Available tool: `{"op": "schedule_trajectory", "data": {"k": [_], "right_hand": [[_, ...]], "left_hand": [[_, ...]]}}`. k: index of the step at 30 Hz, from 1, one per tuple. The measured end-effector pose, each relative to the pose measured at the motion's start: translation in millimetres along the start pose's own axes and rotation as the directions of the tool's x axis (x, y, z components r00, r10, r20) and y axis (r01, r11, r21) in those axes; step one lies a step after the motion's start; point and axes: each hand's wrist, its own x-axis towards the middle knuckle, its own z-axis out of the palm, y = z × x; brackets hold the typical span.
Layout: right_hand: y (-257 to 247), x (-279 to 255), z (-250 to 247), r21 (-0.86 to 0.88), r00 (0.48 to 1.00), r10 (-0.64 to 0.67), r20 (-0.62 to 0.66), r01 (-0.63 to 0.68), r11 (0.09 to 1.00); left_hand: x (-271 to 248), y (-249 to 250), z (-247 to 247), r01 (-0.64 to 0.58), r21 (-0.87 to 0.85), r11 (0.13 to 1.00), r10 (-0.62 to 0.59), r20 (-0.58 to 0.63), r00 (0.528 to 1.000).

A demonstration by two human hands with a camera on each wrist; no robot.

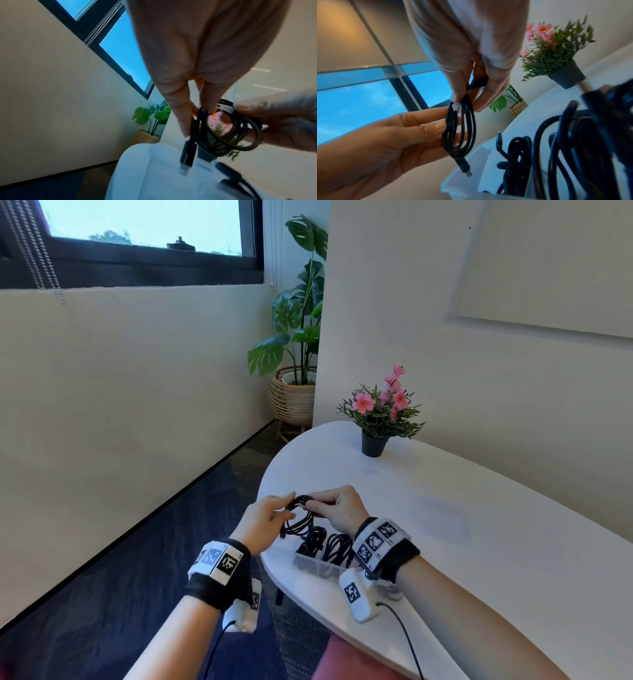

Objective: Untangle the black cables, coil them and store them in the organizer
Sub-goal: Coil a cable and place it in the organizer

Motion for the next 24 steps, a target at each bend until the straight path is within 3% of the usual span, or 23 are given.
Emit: {"op": "schedule_trajectory", "data": {"k": [4, 9, 13, 18, 24], "right_hand": [[-3, 18, 12, -0.161, 0.996, 0.074, 0.054, -0.064, 0.985], [-4, 30, 27, -0.257, 0.985, 0.161, 0.066, -0.139, 0.956], [-6, 42, 33, -0.424, 0.979, 0.154, 0.132, -0.085, 0.902], [-6, 51, 34, -0.483, 0.955, 0.203, 0.217, -0.076, 0.872], [-15, 49, 35, -0.534, 0.858, 0.332, 0.391, -0.082, 0.841]], "left_hand": [[1, -16, -1, 0.113, 0.067, 0.991, -0.103, -0.14, 0.985], [-1, -27, 5, 0.176, 0.244, 0.954, -0.144, -0.144, 0.979], [-3, -24, 13, 0.158, 0.589, 0.793, -0.101, -0.128, 0.987], [-6, -26, 20, 0.15, 0.794, 0.589, -0.048, -0.15, 0.987], [-9, -24, 22, 0.25, 0.801, 0.545, -0.141, -0.206, 0.968]]}}
